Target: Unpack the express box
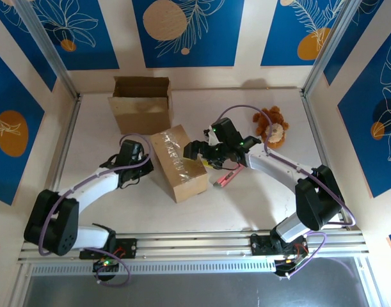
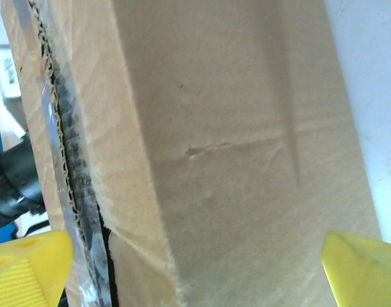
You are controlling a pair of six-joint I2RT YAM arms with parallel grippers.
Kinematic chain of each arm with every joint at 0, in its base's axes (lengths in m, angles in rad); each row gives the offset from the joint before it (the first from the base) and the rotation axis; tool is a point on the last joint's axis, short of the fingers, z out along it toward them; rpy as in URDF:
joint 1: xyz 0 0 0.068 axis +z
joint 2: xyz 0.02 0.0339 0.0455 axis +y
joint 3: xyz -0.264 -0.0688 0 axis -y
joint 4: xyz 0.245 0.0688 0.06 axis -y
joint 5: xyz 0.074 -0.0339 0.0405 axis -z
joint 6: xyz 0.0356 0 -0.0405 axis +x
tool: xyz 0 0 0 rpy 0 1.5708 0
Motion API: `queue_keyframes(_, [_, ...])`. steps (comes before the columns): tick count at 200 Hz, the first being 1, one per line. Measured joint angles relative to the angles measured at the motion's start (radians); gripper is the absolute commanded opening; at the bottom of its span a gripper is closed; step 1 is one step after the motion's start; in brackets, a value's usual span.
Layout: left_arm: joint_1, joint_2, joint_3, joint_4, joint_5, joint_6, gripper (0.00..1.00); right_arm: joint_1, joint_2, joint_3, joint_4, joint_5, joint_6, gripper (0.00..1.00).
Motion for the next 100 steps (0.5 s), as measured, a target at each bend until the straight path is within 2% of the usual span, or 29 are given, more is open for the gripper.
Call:
queue_keyframes(33, [0.005,-0.226,0.018,-0.198,-0.081,0.015,0.65,-0.005,-0.009,0.000,-0.007,0.019,-0.001,0.99])
queue_keyframes(46, [0.006,-0.309,0.039,-0.254,-0.080,0.015,0.82,-0.006,-0.012,0.000,-0.010,0.023,-0.002,0.99])
queue_keyframes(61, [0.009,-0.376,0.062,-0.275,-0.032,0.016,0.99,-0.006,-0.012,0.000,-0.010,0.023,-0.002,0.99])
queue_keyframes(81, [0.008,-0.393,0.080,-0.237,0.082,-0.002,1.00,-0.006,-0.012,0.000,-0.013,0.023,-0.003,0.99])
queue_keyframes(100, [0.008,-0.335,0.093,-0.161,0.193,-0.026,1.00,-0.006,-0.012,0.000,-0.014,0.023,-0.006,0.99])
